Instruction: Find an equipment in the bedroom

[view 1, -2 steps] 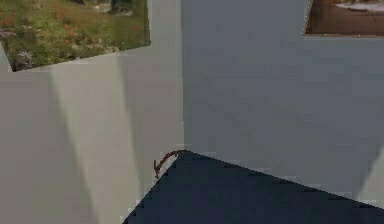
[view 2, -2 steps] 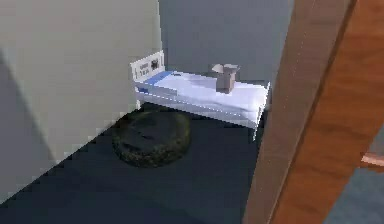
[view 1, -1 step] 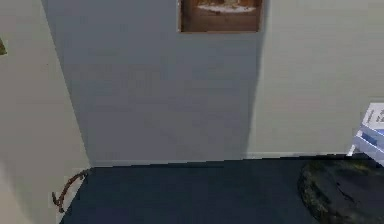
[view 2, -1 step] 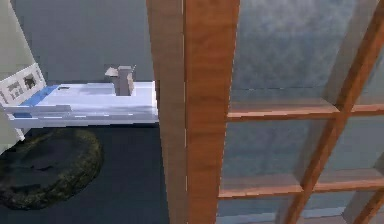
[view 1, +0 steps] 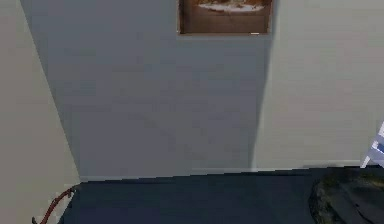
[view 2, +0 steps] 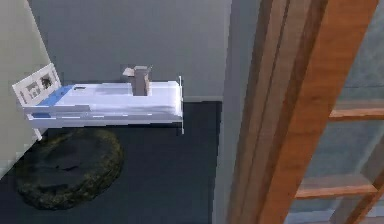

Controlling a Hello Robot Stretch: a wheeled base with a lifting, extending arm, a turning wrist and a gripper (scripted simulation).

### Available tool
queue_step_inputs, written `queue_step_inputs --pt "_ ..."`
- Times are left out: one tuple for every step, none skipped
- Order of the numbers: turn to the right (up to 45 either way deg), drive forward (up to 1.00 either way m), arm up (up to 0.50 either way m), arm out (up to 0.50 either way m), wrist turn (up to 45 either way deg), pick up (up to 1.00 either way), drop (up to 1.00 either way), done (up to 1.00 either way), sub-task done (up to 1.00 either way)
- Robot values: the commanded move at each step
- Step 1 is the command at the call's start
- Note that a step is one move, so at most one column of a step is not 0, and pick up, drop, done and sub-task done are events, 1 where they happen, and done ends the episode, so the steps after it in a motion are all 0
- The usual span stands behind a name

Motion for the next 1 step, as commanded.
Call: queue_step_inputs --pt "45.0 0.0 0.0 0.0 0.0 0.0 0.0 0.0 0.0"
